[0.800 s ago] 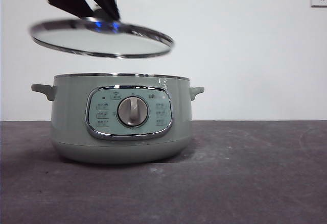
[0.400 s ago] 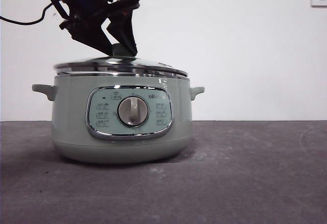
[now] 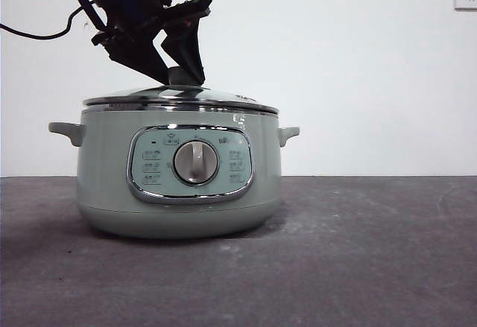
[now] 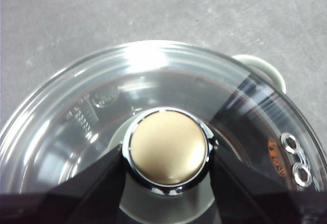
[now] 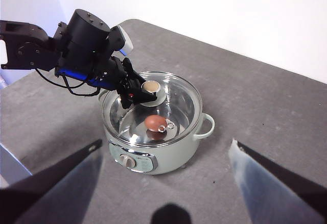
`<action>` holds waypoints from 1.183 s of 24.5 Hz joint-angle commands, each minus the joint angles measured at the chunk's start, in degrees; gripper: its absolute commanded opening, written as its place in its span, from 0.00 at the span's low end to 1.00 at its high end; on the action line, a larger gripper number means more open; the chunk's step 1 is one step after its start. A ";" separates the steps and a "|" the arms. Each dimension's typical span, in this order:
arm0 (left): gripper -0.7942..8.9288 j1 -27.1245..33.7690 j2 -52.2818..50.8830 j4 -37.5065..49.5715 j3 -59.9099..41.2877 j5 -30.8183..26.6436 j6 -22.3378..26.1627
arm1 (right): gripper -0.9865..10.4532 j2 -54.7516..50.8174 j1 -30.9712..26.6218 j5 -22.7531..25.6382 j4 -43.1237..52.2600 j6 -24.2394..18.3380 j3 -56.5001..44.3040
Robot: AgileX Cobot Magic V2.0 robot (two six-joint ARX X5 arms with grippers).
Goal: Pick up the egg,open the lid,put the egg in the pot,close the lid
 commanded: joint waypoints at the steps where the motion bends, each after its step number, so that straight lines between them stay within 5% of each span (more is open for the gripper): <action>1: 0.07 -0.81 0.15 -0.33 0.39 -0.13 -0.83 | 0.44 0.09 0.07 0.26 0.13 0.55 -0.11; 4: 0.13 -0.81 0.15 -2.19 0.39 -0.15 -0.98 | 0.44 0.09 0.07 0.13 0.09 0.55 -0.11; 8: 0.53 -0.81 0.13 -2.80 0.39 -0.13 -1.03 | 0.44 0.11 0.07 0.11 0.07 0.57 -0.11; 10: 0.64 -0.81 0.13 -2.80 0.39 -0.04 -1.03 | 0.44 0.11 0.07 0.09 -0.02 0.57 -0.11; 25: 0.64 -0.81 -10.95 -9.55 0.42 0.04 -1.01 | 0.44 1.70 0.07 -0.57 -9.01 0.76 -0.13; 29: 0.64 -0.81 -17.59 -17.79 0.42 1.86 -1.03 | 0.44 3.08 0.07 -5.35 -11.76 0.76 -0.13</action>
